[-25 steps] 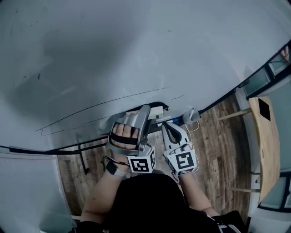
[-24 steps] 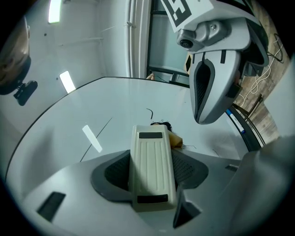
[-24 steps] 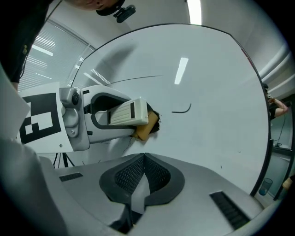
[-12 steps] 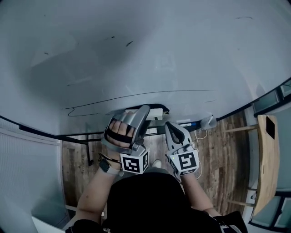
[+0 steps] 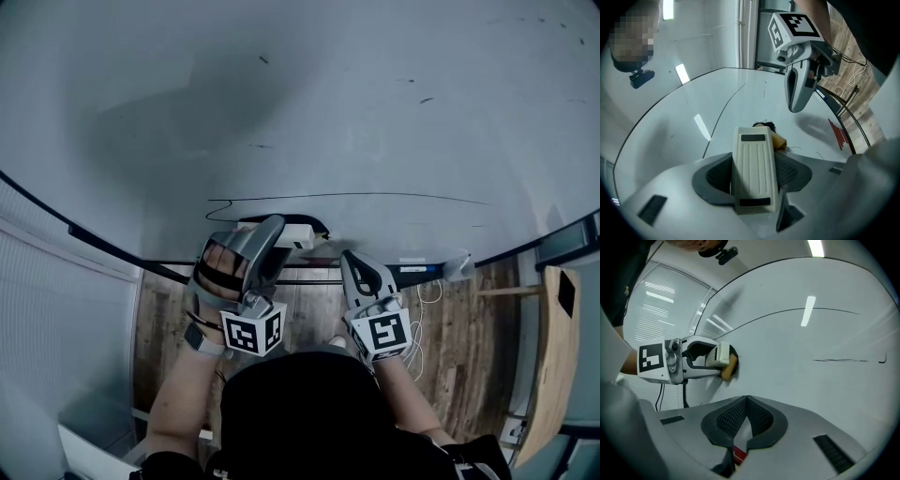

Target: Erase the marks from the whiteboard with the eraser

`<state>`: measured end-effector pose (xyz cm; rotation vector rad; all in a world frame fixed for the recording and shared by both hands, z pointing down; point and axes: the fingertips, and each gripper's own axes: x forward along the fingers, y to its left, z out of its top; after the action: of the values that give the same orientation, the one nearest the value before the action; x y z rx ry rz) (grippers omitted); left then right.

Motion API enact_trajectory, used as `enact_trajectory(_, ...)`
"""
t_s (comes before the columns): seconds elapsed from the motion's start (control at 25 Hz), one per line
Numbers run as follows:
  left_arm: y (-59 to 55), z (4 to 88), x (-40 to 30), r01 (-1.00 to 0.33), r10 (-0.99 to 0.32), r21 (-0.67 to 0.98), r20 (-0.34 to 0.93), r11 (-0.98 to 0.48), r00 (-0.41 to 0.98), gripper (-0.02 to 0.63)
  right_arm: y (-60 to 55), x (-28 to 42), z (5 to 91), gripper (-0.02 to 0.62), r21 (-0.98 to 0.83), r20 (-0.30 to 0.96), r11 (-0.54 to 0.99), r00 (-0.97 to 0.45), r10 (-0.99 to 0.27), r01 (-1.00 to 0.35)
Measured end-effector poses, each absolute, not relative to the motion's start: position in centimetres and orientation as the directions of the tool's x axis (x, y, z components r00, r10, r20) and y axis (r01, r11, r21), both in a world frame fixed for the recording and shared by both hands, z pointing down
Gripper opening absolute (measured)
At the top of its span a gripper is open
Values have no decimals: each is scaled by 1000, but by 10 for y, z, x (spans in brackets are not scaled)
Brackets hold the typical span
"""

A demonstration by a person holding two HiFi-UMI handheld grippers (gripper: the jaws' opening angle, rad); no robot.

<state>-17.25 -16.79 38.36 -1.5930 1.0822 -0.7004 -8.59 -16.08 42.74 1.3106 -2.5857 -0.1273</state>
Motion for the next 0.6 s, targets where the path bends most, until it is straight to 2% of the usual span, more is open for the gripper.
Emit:
enact_trajectory(0.36,-162,393,-265,-317,-928,-946,-65,-59,367,264,-158,-147,433,28,186,180,649,-623,-761,-738)
enact_trajectory(0.48,-161,392,-293,-389,-944,-919,-74,-61,322,264,-158,-154,434,28,193,182,656,-630,-755,-730)
enact_trajectory(0.6,-161,389,-317,-515,-961,-855,-87,-64,264,264,-158,-159,433,28,197,177,661,-637,-751,-724)
